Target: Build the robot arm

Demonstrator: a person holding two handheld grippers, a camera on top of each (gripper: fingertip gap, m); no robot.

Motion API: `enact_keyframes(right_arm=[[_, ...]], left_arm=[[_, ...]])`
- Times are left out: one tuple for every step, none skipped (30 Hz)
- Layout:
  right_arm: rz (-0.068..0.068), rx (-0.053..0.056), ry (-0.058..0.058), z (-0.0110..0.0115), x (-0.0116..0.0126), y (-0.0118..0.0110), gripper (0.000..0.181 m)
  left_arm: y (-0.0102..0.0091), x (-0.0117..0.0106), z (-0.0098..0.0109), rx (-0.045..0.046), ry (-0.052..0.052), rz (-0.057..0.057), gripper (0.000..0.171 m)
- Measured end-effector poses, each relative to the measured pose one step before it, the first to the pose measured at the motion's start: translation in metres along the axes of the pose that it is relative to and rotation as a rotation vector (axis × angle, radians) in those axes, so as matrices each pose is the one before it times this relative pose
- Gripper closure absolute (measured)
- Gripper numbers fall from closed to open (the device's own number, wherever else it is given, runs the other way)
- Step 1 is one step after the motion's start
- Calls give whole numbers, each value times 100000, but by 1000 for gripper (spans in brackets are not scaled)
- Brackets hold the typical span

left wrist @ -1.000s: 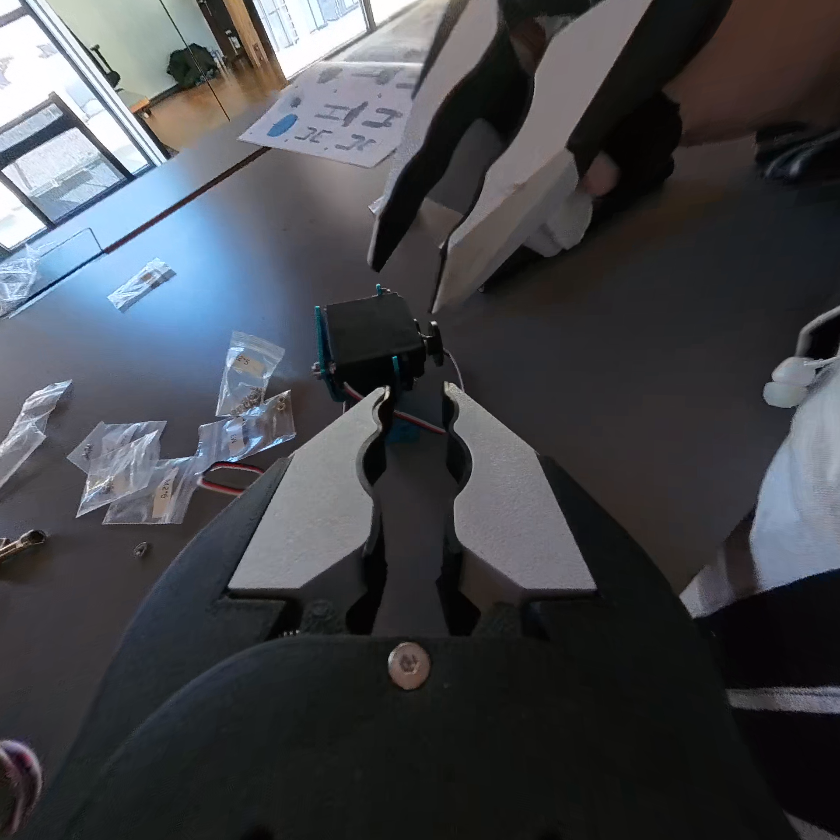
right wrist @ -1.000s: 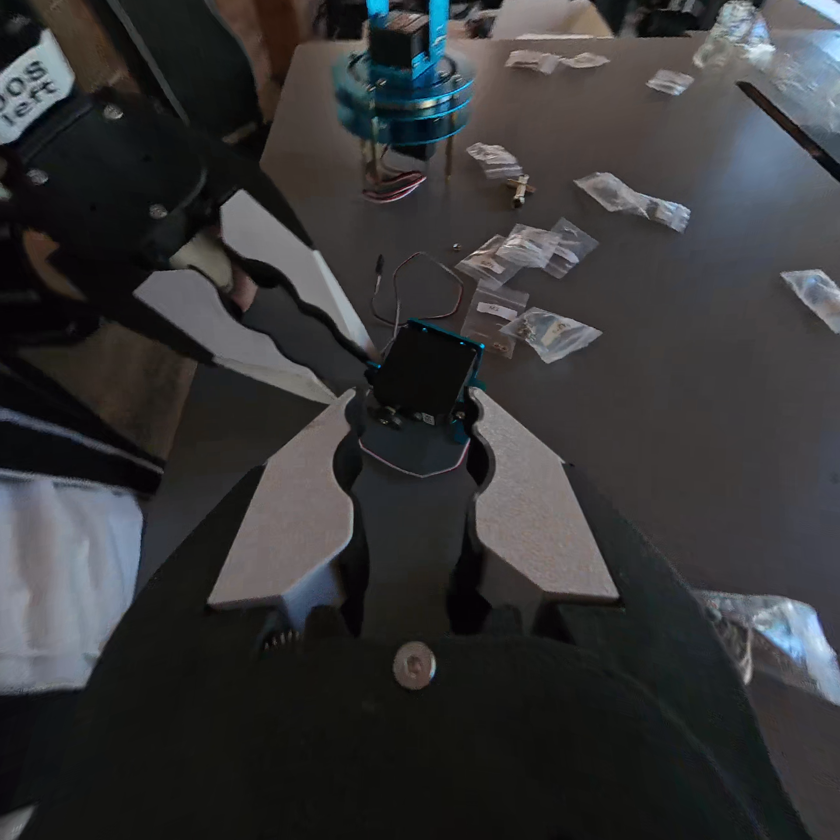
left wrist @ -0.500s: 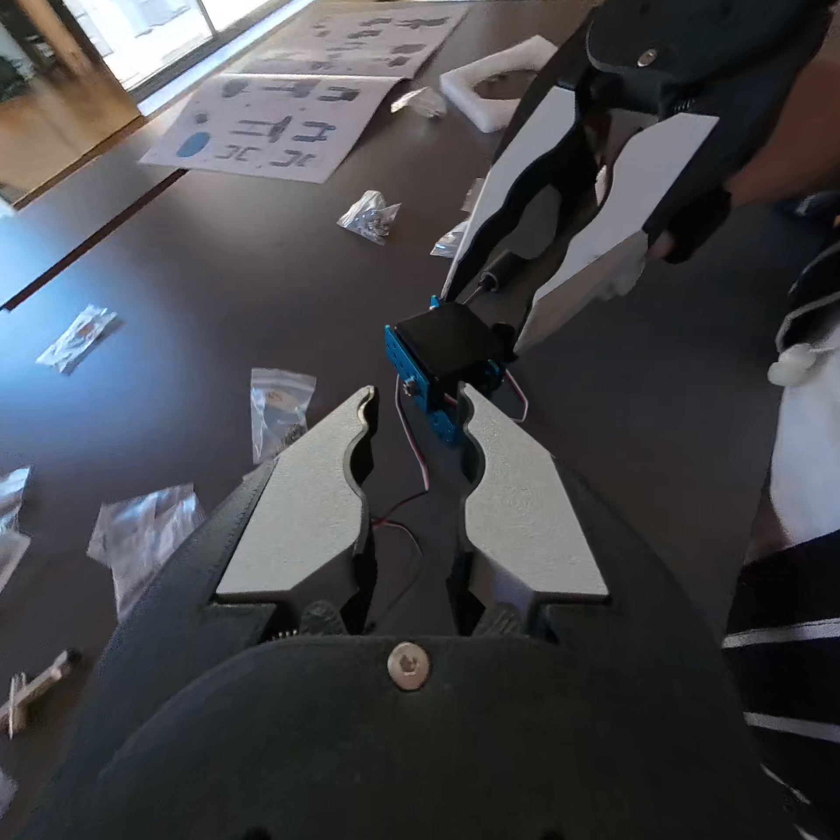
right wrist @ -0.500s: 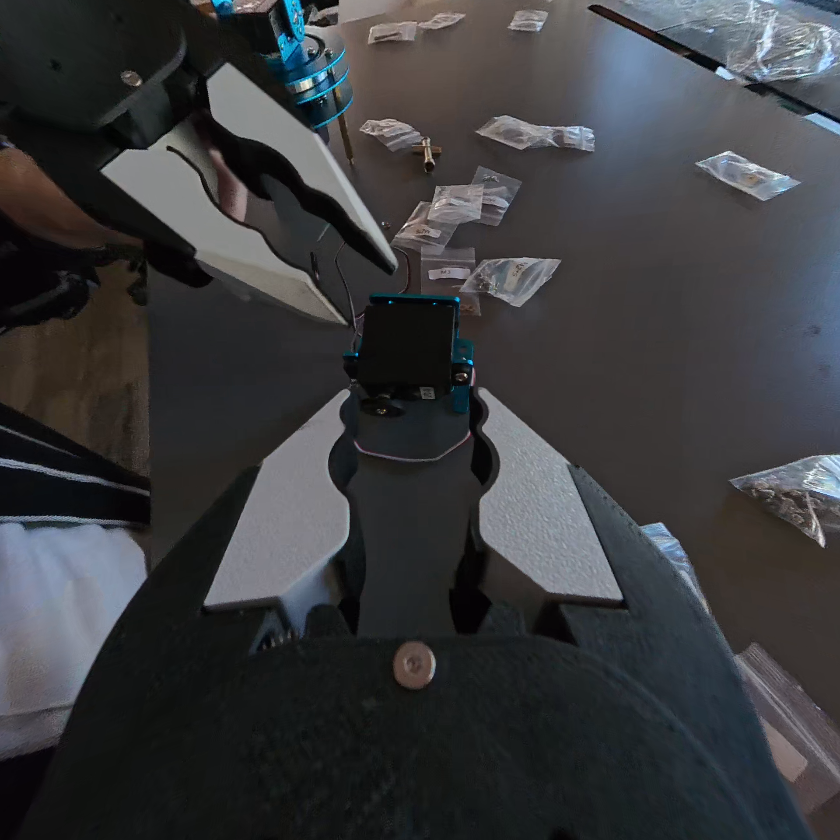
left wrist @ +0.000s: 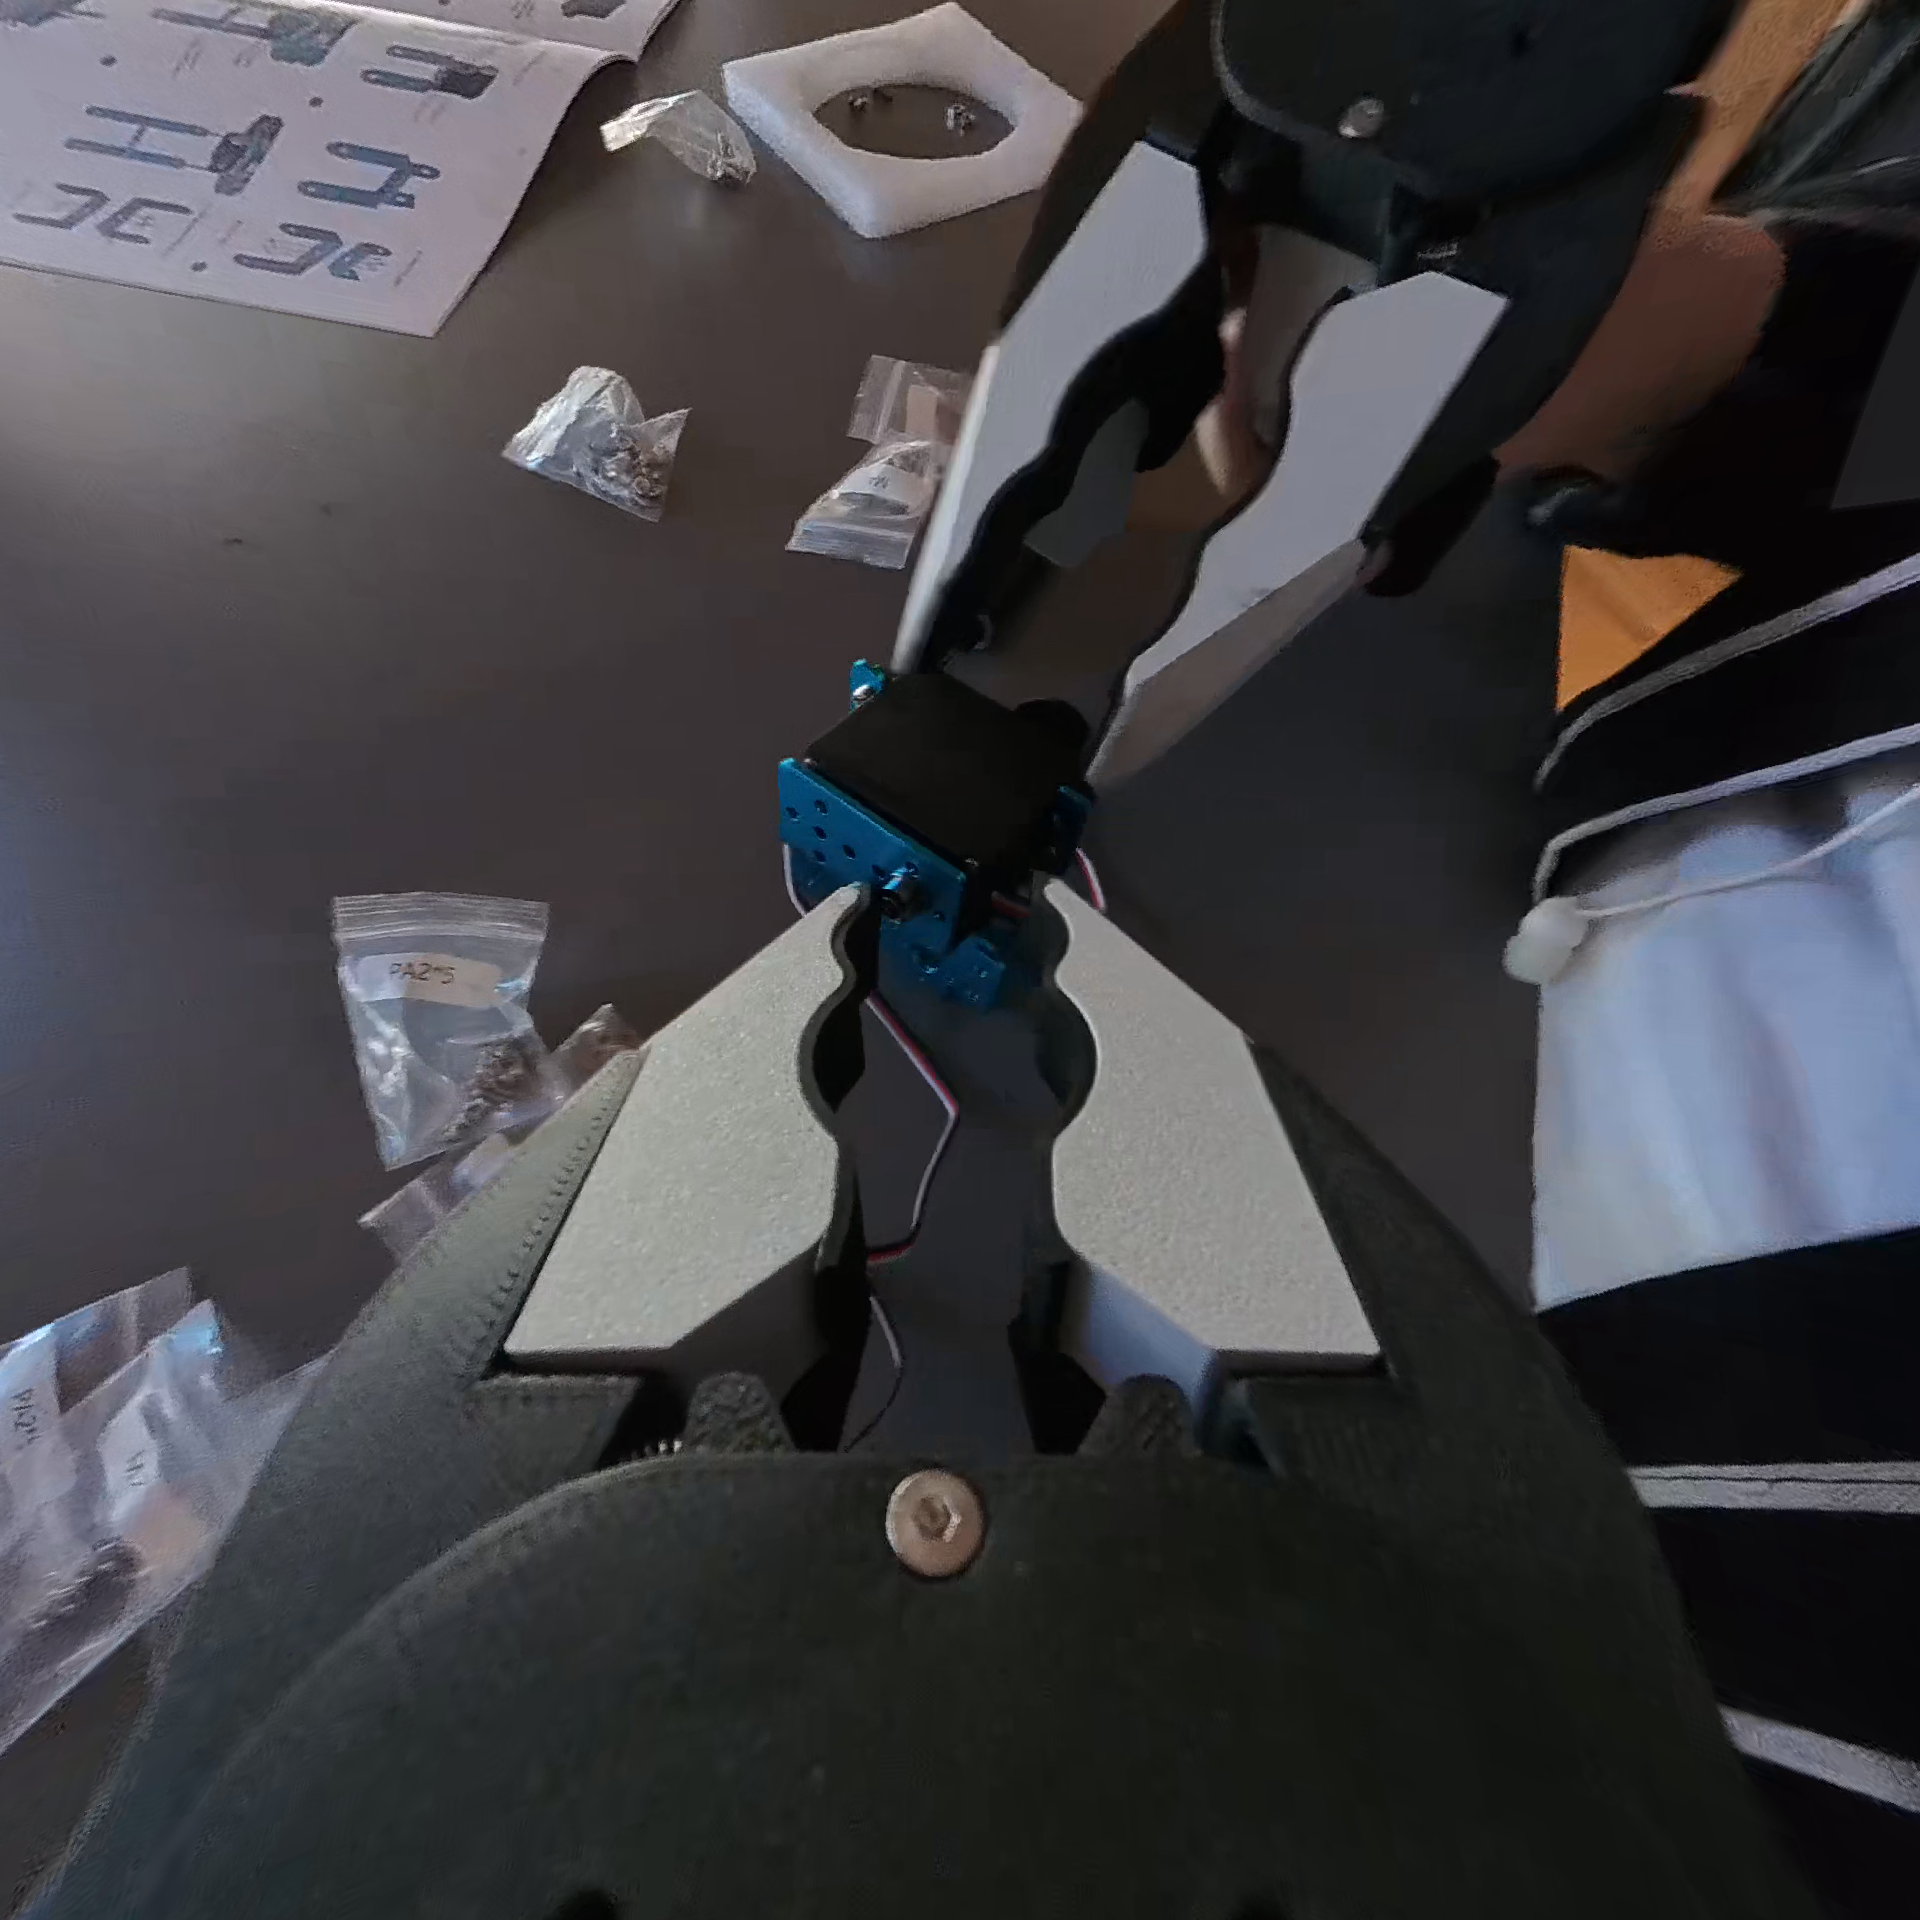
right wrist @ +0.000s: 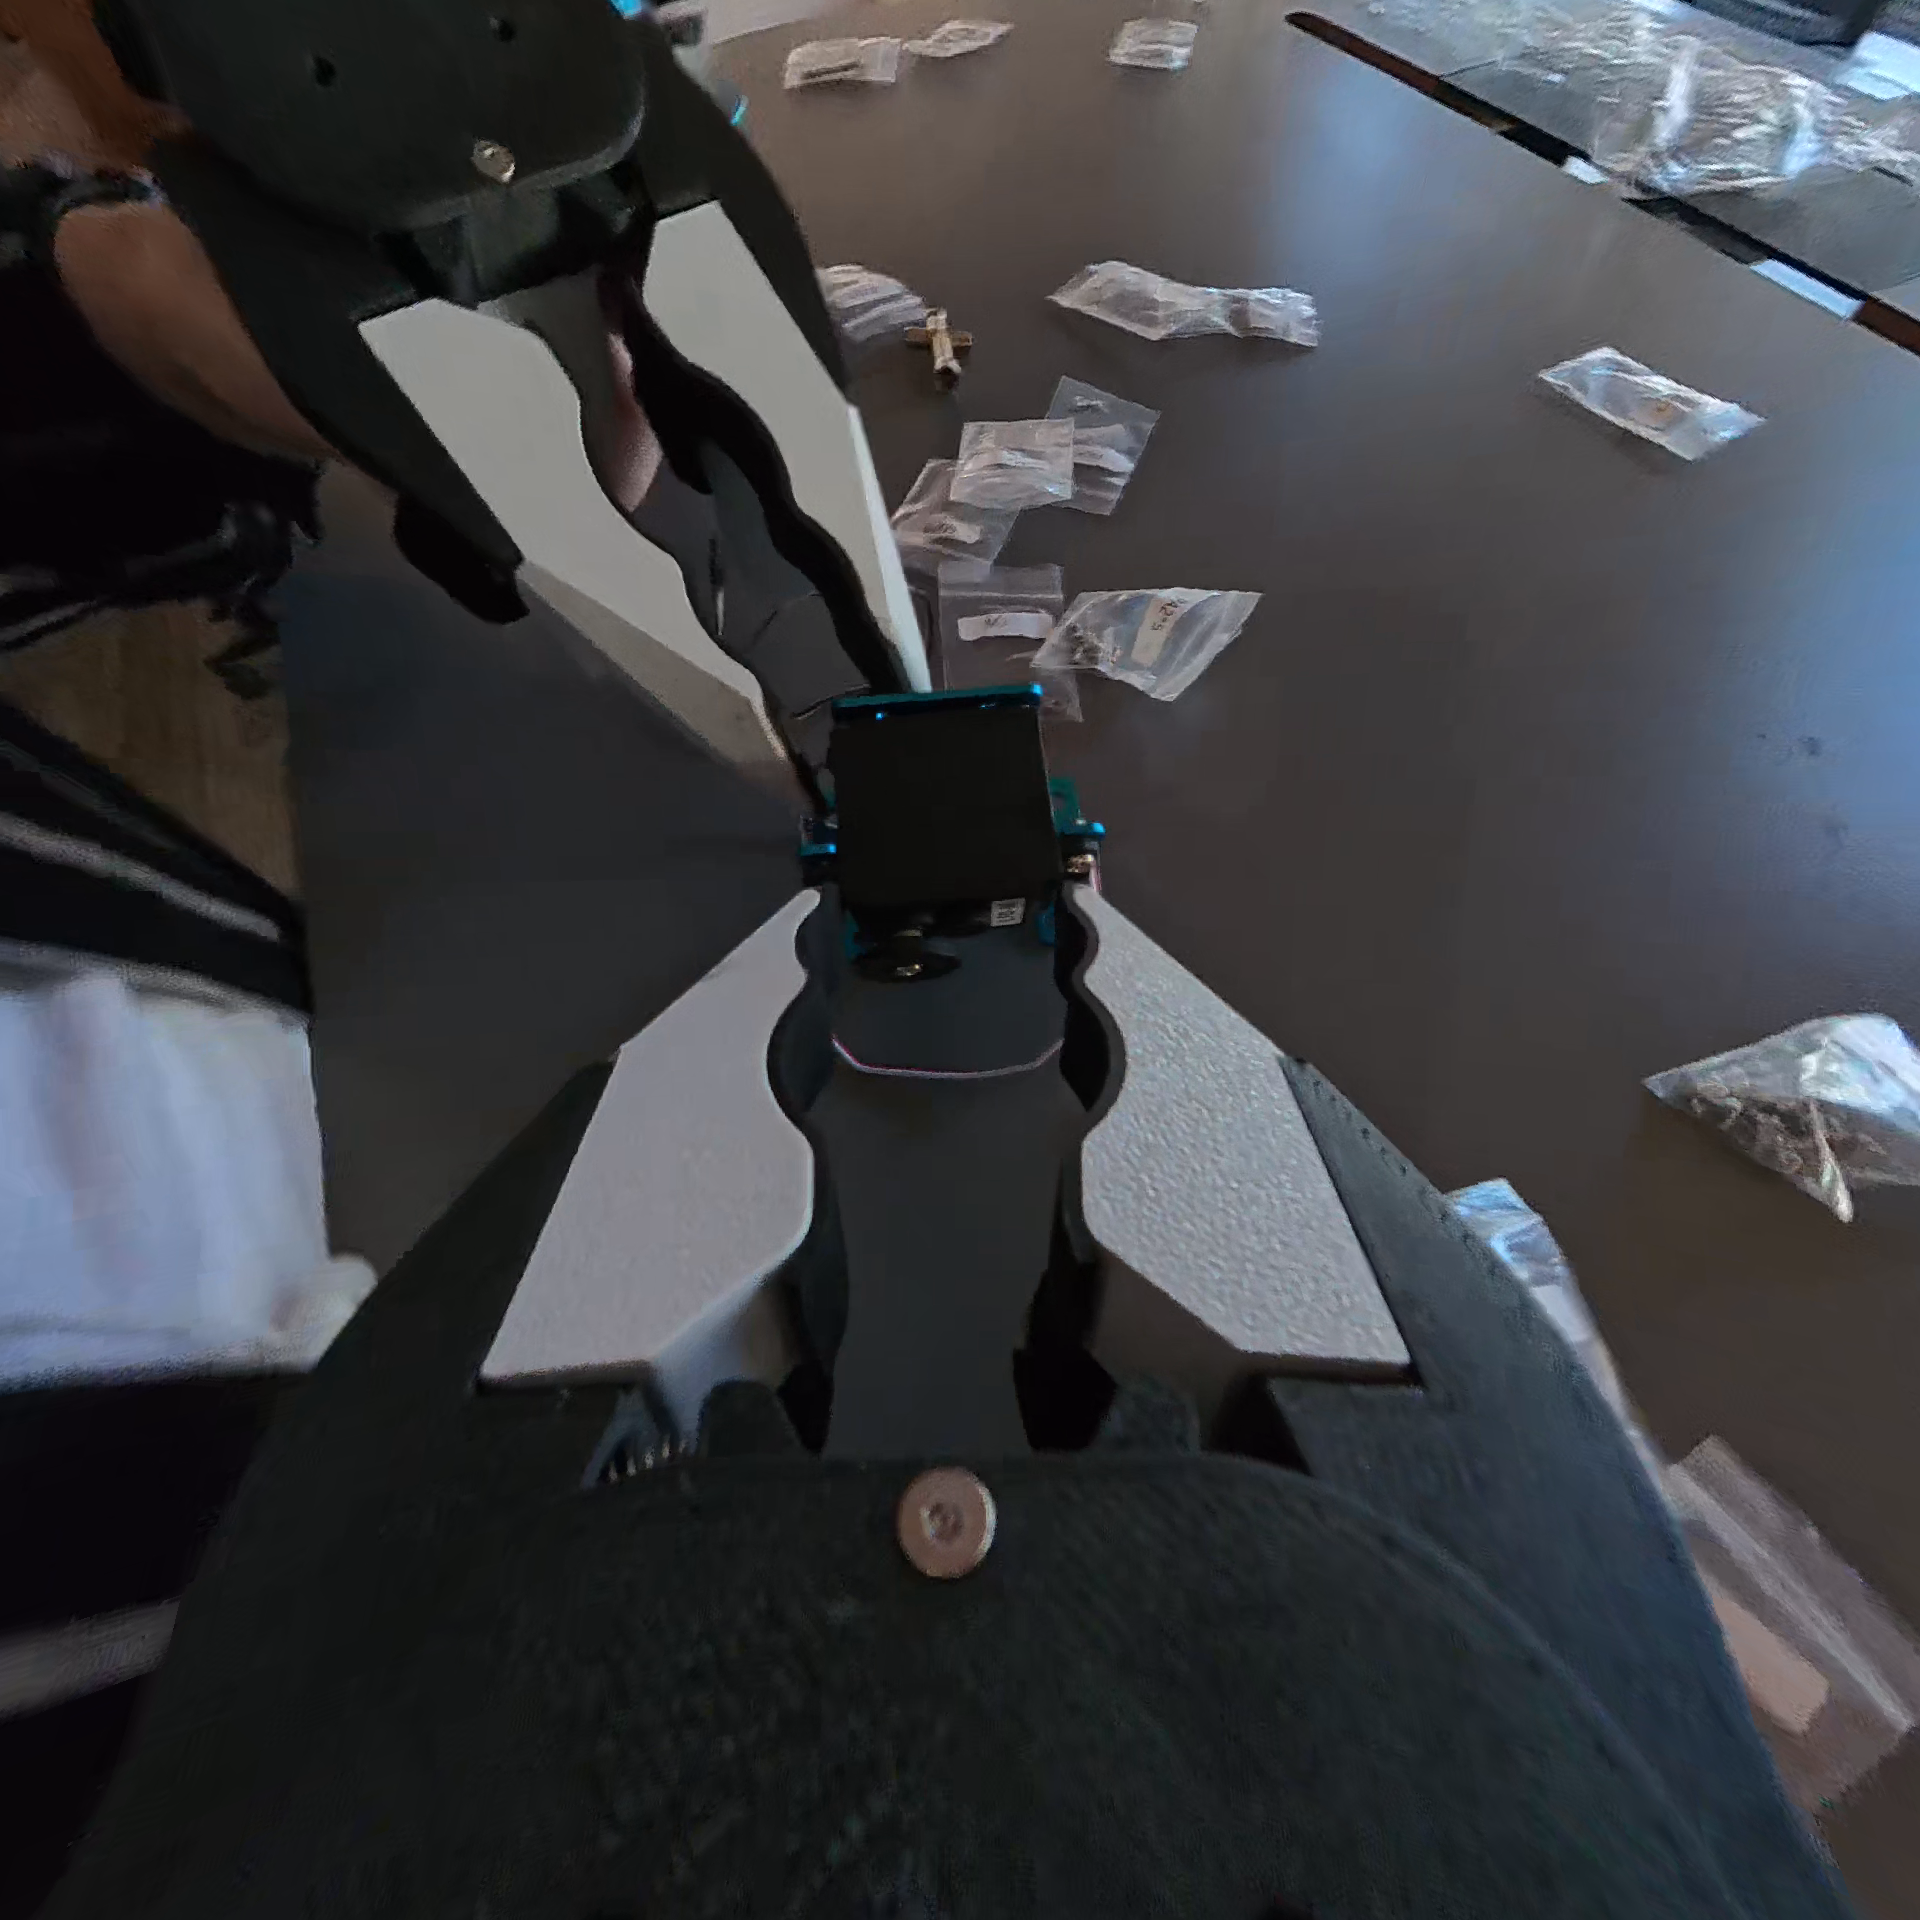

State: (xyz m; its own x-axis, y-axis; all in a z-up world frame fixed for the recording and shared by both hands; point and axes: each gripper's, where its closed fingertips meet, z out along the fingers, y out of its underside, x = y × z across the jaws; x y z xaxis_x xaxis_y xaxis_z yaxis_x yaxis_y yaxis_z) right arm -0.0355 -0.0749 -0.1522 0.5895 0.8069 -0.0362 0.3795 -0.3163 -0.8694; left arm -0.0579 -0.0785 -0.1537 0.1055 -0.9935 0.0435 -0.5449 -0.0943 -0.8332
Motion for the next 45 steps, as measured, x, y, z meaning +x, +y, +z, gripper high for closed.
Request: enact_keyframes(right_arm=[[-3266, 265, -2187, -226, 69, 16, 140], [-3272, 680, -3553, -219, -147, -38, 141], [-3232, -679, -3142, -122, -72, 159, 139], [-2359, 204, -1636, -75, 133, -11, 134], [-1874, 288, -3725, -50, -227, -44, 134], [-1081, -524, -3529, -16, -210, 64, 133], [-489, -844, -2099, -19, -5, 108, 141], [-174, 177, -2353, 14, -128, -38, 143], [-564, 320, -1252, 20, -22, -68, 144], [-1035, 103, -244, 26, 98, -3, 143], [-753, 426, -155, 22, 79, -44, 143], [-751, 278, -638, 38, 20, 20, 143], [-1262, 564, -905, -3, -1, 14, 144], [-1339, 410, -1048, -53, 59, 47, 144], [-455, 567, -810, -70, 168, -2, 144], [287, 448, -490, -76, 234, -43, 145], [-323, -56, -1413, -65, 56, -24, 148], [-867, -88, -1616, -51, -23, -19, 147], [-1165, -597, -1529, -29, -51, 89, 146], [-957, -380, -799, -23, 17, 52, 144], [-440, 606, -345, 12, 52, -66, 140], [127, 1332, -502, 34, -5, -177, 138], [541, 1337, -227, 52, 23, -153, 138], [195, 471, 67, 57, 48, 1, 138], [-255, 258, 315, 23, 67, 40, 139], [-215, 118, 668, -1, 134, 22, 141], [-177, 97, 383, -28, 77, 26, 144], [-72, 619, 131, -9, 38, -38, 145], [216, 648, -38, 1, 14, -35, 145], [307, 317, 87, -17, 21, -25, 145], [33, 517, 69, -14, 29, -70, 144], [86, 345, 59, 4, 17, -50, 144], [258, -70, 185, 12, 45, 3, 144], [420, -139, 69, 32, 22, 12, 143], [394, -285, 120, 56, 23, 38, 143], [357, -244, 403, 26, 63, 36, 142], [309, -45, 60, 14, 23, -2, 142], [271, -10, -267, 23, -52, 1, 142], [179, 15, -315, 36, -64, 3, 141], [7, -24, -386, 59, -88, 7, 141], [-155, 139, -167, 41, -61, -23, 141], [-408, 69, -69, 38, -61, -15, 140], [-502, -58, 359, 21, 8, 7, 140], [-280, 87, 508, 35, 52, -26, 140], [-92, -104, 413, 63, 47, 3, 140]], left_arm=[[-35, 476, 63, 737, 2094, -531, 141], [12, 369, 18, 466, 1811, 238, 142], [105, 209, -55, -29, 1279, 983, 144], [151, 94, -86, -604, 1084, 1286, 143], [130, -108, -133, -620, 186, 1568, 140], [38, -417, -166, -234, -1459, 2162, 135], [-28, -539, -154, 110, -1939, 2790, 128], [-96, -476, -96, 218, -1463, 2978, 121], [-96, -293, -13, 209, -247, 2935, 117], [-84, -3, 72, 416, 1584, 2790, 115], [-70, 140, 106, 604, 2628, 2162, 114], [-129, 81, 123, 1077, 2401, 1253, 114], [-264, 153, 96, 2060, 2980, 688, 114], [-348, 114, 67, 2629, 3022, 90, 115], [-353, -119, 37, 2533, 1945, -746, 115], [-295, -161, 37, 1999, 1775, -1110, 115], [-207, -137, 48, 1420, 1770, -945, 115], [-140, -266, 75, 1011, 710, -580, 118], [-87, -298, 105, 665, 25, -16, 119], [-32, -41, 141, 189, 913, 388, 123], [-5, 186, 138, -157, 1676, 308, 127], [76, 167, 116, -614, 1114, 282, 128], [180, -16, 103, -1029, -219, 374, 126], [195, -90, 64, -896, -610, 116, 124], [175, -83, 11, -658, -494, -267, 122], [72, -83, -16, -66, -272, -692, 121], [36, -48, -32, 131, 50, -787, 121], [45, -21, -47, 10, 64, -557, 121], [42, -2, -37, -119, -3, -458, 121], [39, -3, -65, -268, -204, -396, 121], [59, 5, -121, -495, -451, -184, 120], [84, 35, -148, -693, -578, 23, 120], [95, 10, -136, -412, -771, 44, 120], [75, 97, -101, 45, -278, -49, 120], [64, 145, -28, 421, 306, -360, 120], [88, 57, 51, 422, 110, -657, 121], [154, 49, 86, 143, 354, -448, 122], [136, 23, 84, 108, 340, -1, 122], [33, -5, 36, 474, 179, 64, 123], [-11, 4, 4, 509, 216, -86, 123], [3, -3, -11, 345, 132, -9, 123], [-3, -3, -15, 217, -11, 115, 123], [-1, -10, -13, 70, -40, 108, 123], [8, 1, -17, 8, 47, 134, 123], [-11, 1, -40, 87, 102, 149, 123]])
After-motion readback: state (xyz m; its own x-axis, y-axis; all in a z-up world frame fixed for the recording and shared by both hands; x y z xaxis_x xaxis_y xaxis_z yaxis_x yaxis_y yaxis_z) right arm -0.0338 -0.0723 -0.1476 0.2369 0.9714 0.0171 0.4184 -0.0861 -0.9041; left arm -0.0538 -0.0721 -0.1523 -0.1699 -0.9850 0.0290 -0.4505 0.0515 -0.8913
